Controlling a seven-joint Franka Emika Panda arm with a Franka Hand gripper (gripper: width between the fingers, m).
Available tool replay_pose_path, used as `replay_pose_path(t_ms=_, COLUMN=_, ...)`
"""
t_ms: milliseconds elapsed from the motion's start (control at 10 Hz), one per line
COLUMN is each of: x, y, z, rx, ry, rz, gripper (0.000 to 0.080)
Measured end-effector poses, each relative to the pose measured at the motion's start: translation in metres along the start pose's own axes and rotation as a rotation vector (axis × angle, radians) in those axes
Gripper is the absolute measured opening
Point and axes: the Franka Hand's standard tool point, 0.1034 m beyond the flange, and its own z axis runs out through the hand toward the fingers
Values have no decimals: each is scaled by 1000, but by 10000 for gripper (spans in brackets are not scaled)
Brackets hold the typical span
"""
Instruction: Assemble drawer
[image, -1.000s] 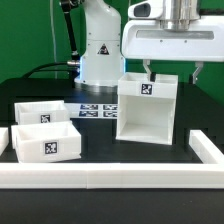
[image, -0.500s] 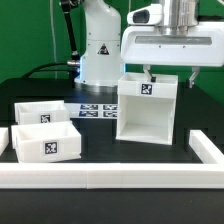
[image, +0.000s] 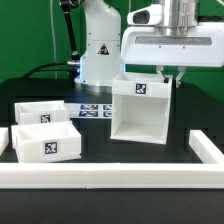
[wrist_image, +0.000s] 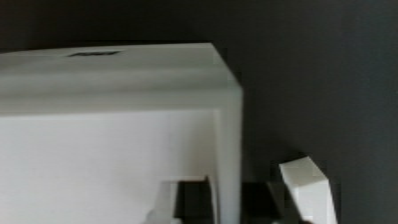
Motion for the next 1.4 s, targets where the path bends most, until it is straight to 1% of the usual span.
replay_pose_path(t_ms=600, x=1, y=0, z=0, rx=0, ry=0, rz=-7, gripper=36)
replay_pose_path(t_ms=700, x=11, y=-1, z=-1, rx=3, ry=-2, rz=-32, gripper=37)
replay_pose_path(t_ms=800, x=24, y=-4, z=-1, rx=11, ry=0, rz=-47, gripper=38)
replay_pose_path(t_ms=900, x=37, y=-7, z=-1, rx=14, ry=0, rz=-64, gripper=38)
replay_pose_path(t_ms=1200, x=81, y=-17, z=-1, rx=34, ry=29, rz=-99, gripper=38)
replay_pose_path(t_ms=1400, x=104, y=-25, z=-1, rx=47, ry=52, rz=-99, gripper=38)
